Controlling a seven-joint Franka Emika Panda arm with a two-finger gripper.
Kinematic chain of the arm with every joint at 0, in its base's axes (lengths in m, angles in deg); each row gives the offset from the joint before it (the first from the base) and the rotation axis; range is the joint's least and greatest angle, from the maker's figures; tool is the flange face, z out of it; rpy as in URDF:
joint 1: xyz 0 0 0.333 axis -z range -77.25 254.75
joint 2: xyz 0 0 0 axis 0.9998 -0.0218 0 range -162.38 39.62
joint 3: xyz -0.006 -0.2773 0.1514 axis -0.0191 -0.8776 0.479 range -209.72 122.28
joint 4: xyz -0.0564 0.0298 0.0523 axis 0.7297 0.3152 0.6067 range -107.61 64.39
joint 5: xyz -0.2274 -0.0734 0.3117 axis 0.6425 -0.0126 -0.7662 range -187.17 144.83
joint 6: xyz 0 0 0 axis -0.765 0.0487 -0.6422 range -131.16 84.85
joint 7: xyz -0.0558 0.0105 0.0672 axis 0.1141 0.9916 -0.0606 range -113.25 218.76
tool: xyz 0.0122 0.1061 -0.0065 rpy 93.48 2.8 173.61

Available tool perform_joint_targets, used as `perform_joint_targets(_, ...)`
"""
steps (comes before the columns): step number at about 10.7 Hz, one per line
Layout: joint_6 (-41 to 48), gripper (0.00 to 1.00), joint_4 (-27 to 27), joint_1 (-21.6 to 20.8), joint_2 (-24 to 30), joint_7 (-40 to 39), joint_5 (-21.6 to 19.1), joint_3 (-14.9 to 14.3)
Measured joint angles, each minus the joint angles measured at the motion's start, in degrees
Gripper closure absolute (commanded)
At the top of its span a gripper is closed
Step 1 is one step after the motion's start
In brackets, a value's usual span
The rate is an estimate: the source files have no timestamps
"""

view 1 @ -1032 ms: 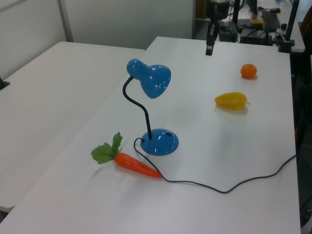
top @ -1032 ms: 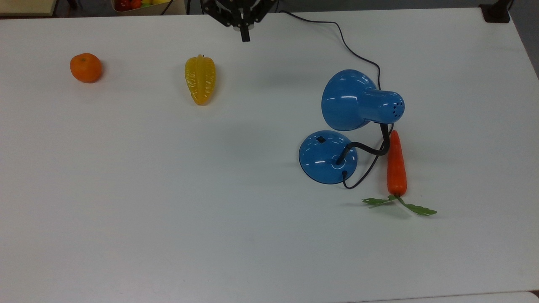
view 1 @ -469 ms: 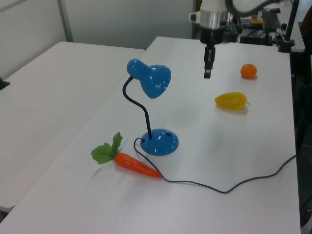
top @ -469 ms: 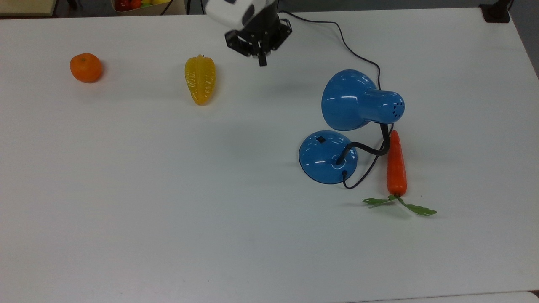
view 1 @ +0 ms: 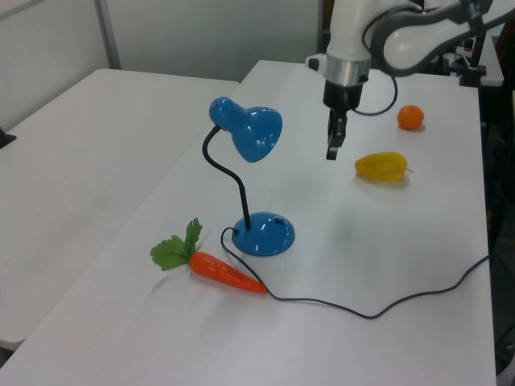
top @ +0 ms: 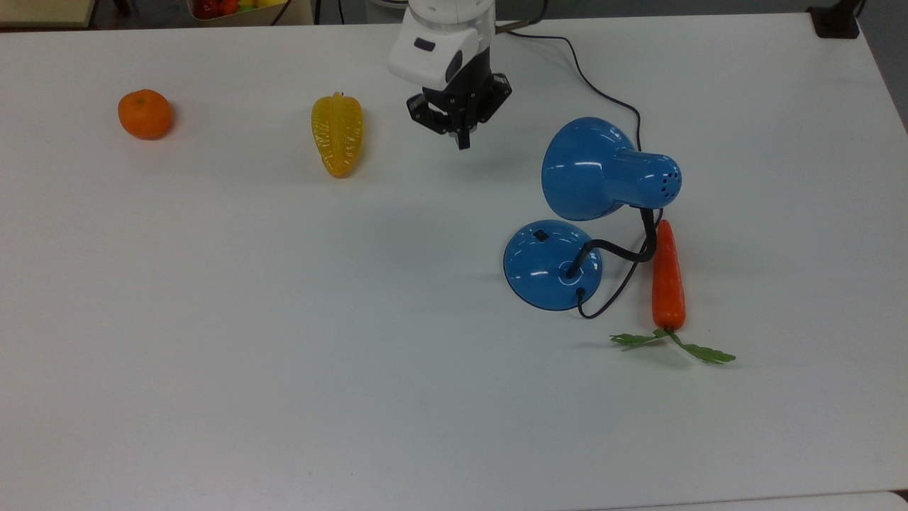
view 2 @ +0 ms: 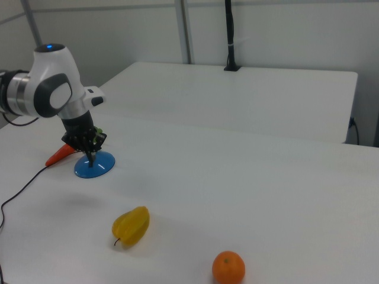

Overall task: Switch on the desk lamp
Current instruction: 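Move the gripper toward the blue lamp's round base, then lower the gripper onto the switch on the lamp base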

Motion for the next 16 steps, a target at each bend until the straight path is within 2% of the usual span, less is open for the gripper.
perform_joint_targets(2,-6.11,1.00,-1.74,-1.36,-1.75,-0.08,0.68,0.06)
perform_joint_targets(7,-17.86,1.00,-1.96,-3.54,-6.88,-0.09,1.44,0.09)
perform_joint_targets(12,-25.77,1.00,-1.92,-6.25,-10.92,-0.11,2.92,0.14)
perform_joint_targets(16,-29.76,1.00,-0.32,-6.42,-13.85,-0.12,3.39,0.95)
